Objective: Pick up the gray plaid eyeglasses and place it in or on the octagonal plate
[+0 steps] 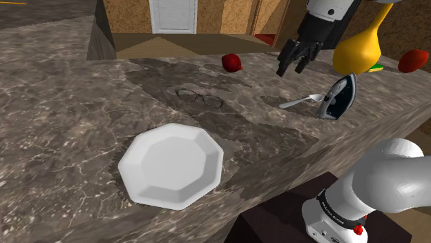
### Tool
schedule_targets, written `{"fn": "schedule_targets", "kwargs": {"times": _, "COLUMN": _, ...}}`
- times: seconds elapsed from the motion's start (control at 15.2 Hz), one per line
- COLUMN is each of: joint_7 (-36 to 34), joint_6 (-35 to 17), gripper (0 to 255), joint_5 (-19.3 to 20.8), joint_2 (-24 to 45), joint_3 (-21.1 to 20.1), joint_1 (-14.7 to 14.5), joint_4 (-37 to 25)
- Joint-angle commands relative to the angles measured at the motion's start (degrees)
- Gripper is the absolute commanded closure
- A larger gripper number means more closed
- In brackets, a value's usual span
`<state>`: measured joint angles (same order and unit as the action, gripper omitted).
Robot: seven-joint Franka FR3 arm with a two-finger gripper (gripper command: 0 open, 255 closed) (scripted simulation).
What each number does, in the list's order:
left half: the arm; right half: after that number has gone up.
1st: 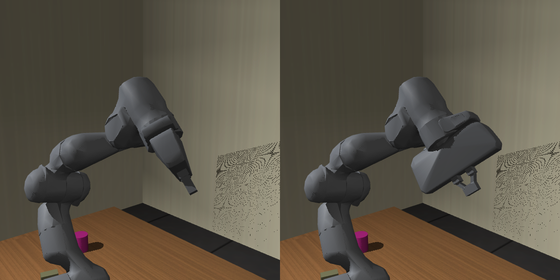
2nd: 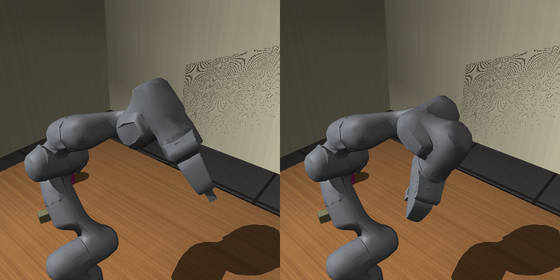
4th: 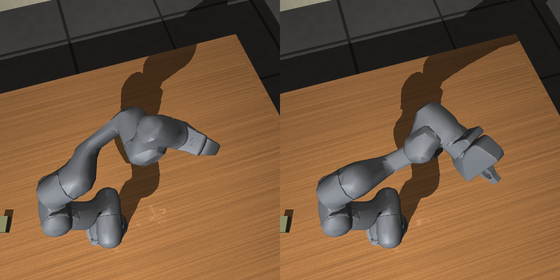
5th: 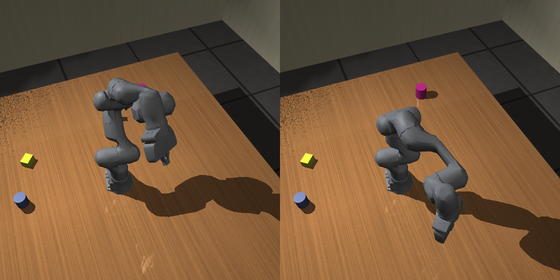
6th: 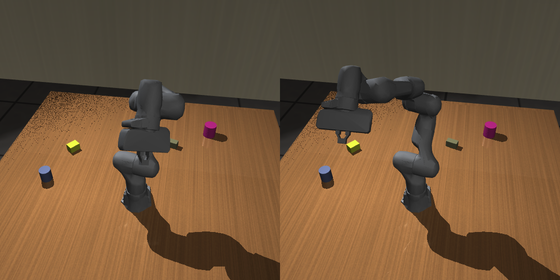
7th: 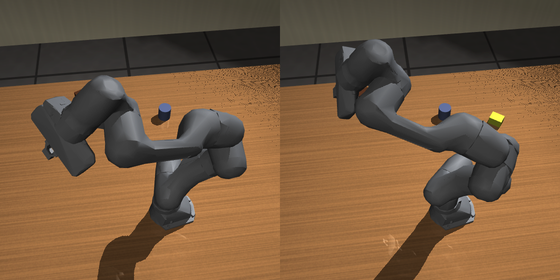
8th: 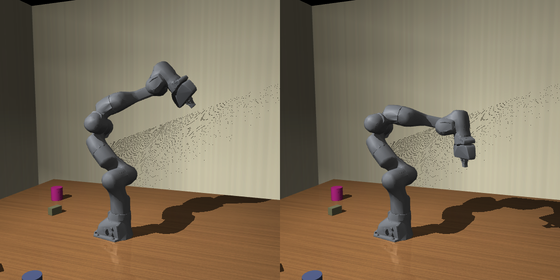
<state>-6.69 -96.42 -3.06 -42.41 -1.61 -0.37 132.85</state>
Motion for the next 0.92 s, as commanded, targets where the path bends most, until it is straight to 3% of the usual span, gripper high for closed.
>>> {"fn": "schedule_targets", "kwargs": {"times": 0.0, "joint_7": 0.0, "joint_6": 0.0, "gripper": 0, "joint_5": 0.0, "joint_2": 0.0, "joint_3": 0.0, "joint_1": 0.0, "joint_4": 0.0}}
{"fn": "schedule_targets", "kwargs": {"times": 0.86, "joint_7": 1.9, "joint_6": -2.2, "gripper": 0, "joint_5": -2.4, "joint_2": 23.9, "joint_3": -9.1, "joint_1": -7.6, "joint_4": -16.9}}
